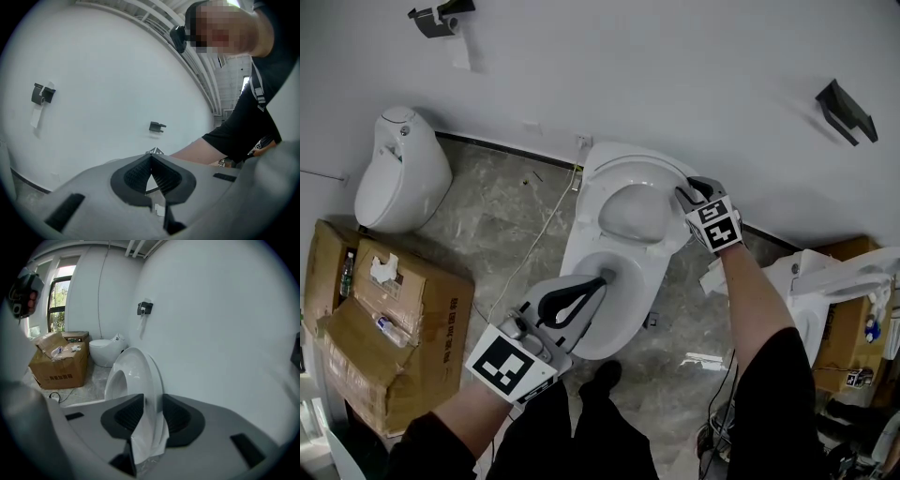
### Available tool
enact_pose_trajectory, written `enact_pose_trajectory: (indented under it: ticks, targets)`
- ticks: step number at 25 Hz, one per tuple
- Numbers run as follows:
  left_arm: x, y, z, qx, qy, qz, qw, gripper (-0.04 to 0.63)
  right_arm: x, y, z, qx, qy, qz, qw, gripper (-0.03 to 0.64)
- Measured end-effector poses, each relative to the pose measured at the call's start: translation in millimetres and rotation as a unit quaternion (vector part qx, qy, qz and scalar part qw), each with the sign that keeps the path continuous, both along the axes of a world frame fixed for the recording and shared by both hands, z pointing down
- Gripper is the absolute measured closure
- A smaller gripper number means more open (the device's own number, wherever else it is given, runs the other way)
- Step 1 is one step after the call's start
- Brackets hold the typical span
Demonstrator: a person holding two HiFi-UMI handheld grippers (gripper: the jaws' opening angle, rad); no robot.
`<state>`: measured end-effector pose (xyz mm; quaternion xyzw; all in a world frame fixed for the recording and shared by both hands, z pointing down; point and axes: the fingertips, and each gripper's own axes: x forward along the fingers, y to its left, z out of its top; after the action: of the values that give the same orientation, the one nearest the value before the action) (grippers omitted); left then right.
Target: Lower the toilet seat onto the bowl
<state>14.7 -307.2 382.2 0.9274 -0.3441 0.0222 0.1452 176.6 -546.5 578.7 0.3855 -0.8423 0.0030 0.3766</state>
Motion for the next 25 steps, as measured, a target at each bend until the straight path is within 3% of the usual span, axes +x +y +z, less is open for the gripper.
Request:
enact_pose_trajectory:
  ticks: [16,25]
  targets:
    - [6,19,-1,0.026,-0.008,0.007,0.9996,0.581,-10,35,-17,0.036,0.023,-0.008,0.999,0.505]
    - [17,41,6,0.01,-0.001,-0.02,0.9998,0.581,-16,65,-23,0.068,0.017,-0.019,0.997,0.511]
